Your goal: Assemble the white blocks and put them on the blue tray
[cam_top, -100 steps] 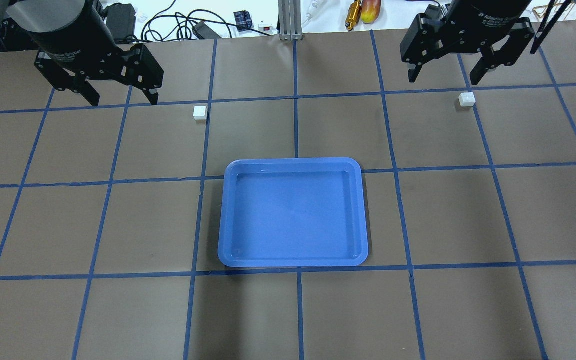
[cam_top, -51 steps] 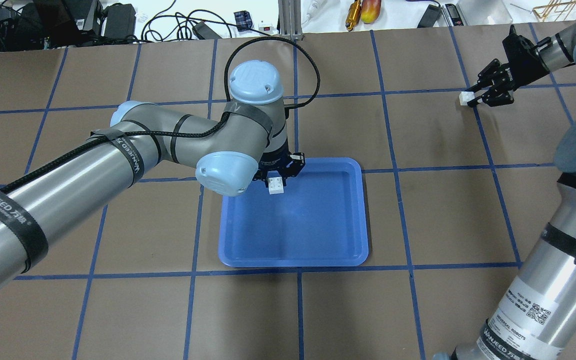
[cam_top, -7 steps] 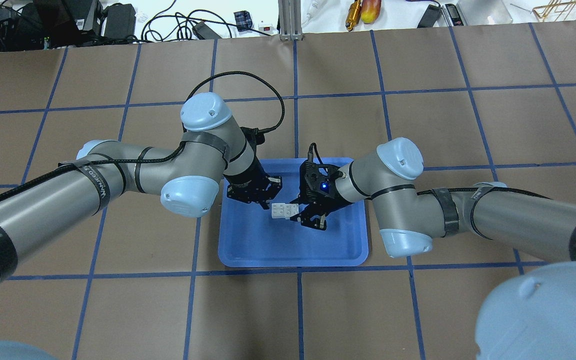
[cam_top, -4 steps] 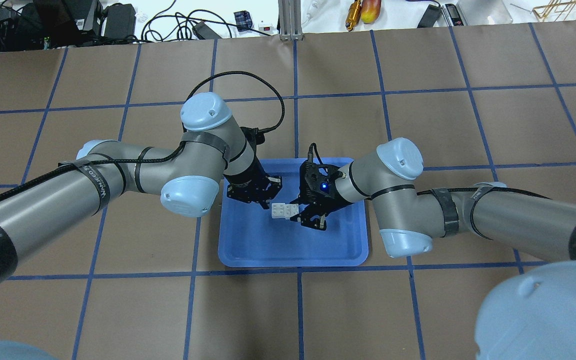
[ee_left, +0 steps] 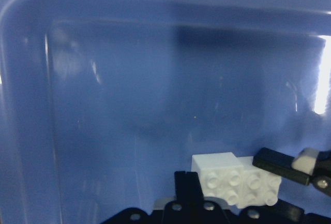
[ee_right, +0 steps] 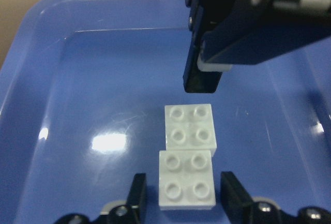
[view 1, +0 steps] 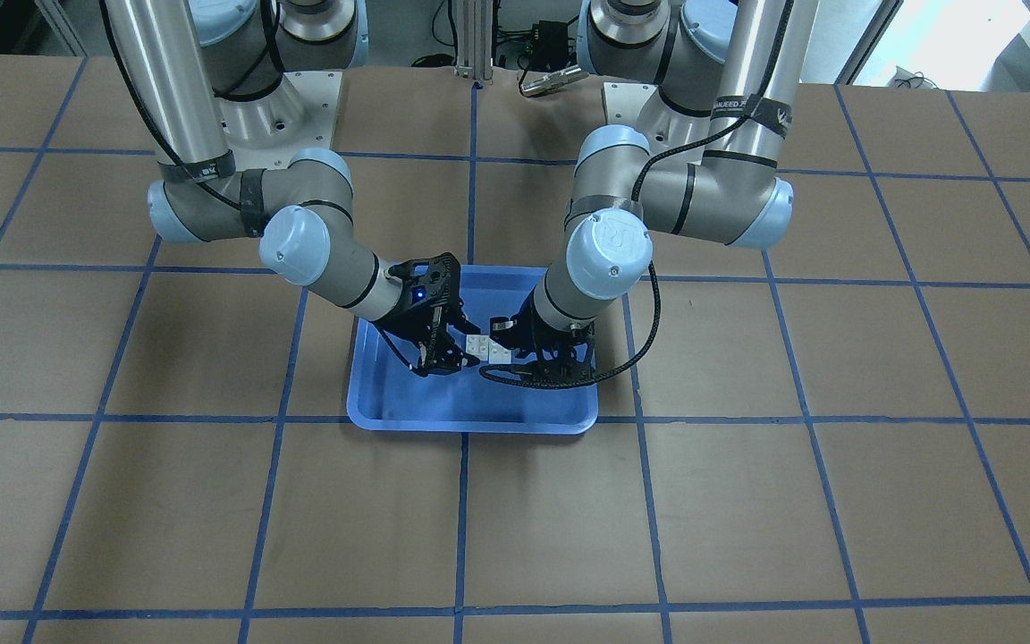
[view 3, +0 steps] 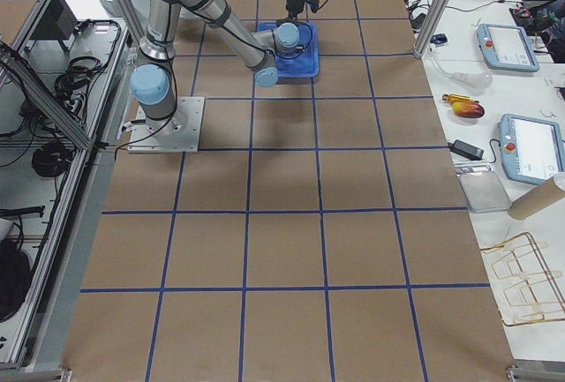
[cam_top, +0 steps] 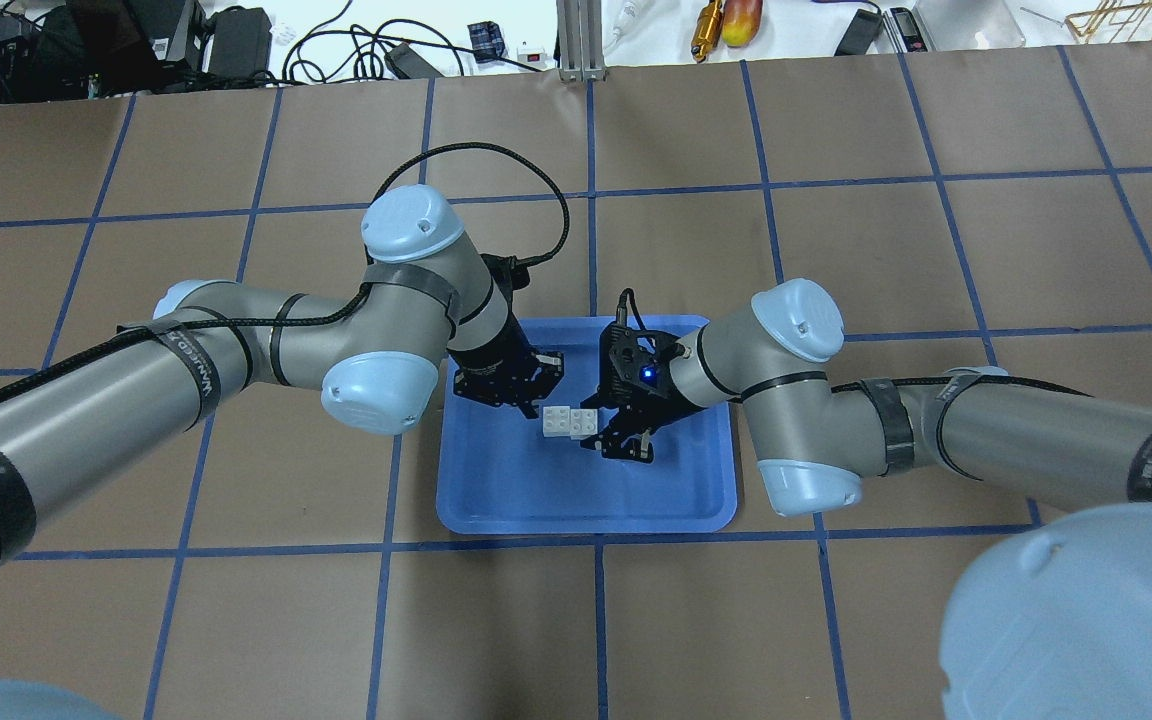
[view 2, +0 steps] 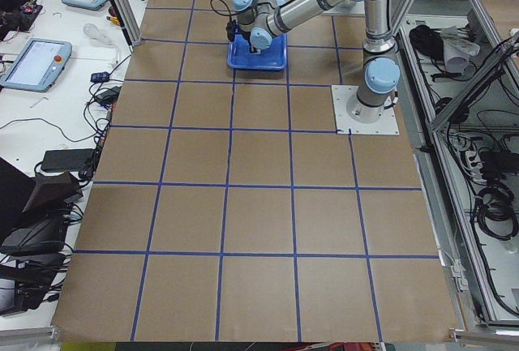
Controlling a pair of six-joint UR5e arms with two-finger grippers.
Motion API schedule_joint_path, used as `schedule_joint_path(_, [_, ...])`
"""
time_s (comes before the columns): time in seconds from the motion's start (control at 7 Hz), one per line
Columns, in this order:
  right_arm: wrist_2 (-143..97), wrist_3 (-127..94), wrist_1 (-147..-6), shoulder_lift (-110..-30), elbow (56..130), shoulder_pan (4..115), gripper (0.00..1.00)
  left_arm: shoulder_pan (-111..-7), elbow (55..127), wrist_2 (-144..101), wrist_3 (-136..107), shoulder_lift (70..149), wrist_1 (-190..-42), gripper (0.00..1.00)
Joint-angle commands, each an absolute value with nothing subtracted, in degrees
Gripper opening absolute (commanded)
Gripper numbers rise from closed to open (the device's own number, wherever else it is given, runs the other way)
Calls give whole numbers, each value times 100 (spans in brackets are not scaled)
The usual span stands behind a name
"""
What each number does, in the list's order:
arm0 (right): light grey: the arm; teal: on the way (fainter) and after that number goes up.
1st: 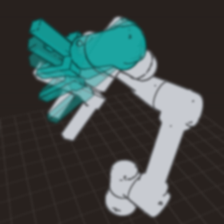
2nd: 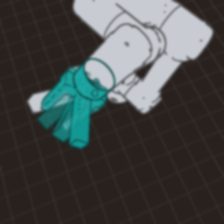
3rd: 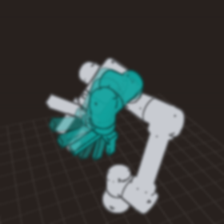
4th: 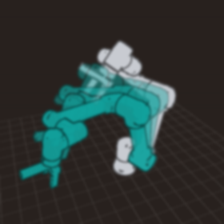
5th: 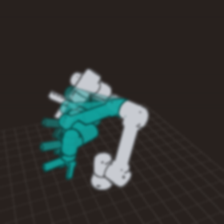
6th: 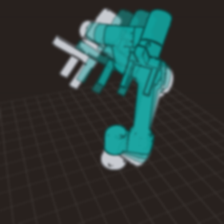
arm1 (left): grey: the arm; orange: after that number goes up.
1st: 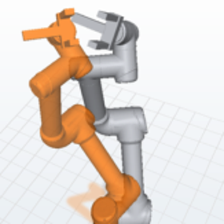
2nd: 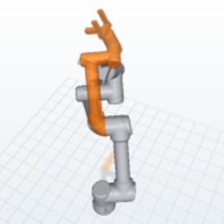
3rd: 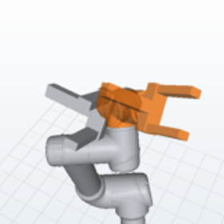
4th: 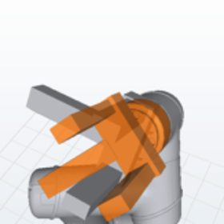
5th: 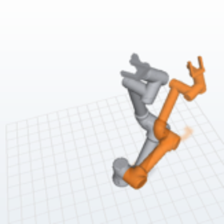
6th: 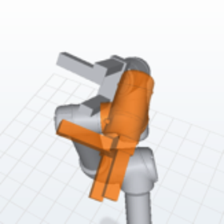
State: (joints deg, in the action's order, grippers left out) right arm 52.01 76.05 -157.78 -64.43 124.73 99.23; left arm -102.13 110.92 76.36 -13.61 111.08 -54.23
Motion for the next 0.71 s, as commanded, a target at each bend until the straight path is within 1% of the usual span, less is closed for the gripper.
schedule_joint_path(0.0, [5290,7524,-15750,-6486,12472,9914,100,-10213,11092,7629,-1362,11109,-5423,1])
schedule_joint_path(0.14, [5326,7419,-15733,-6573,12446,9905,100,-10213,11092,7629,-1362,11109,-5423,1])
schedule_joint_path(0.43, [6008,7244,-15575,-7055,12480,9914,100,-10213,11092,7629,-1362,11109,-5423,1])
schedule_joint_path(0.57, [6229,7086,-15078,-7371,12437,9897,100,-10213,11092,7638,-1371,11109,-5423,1])
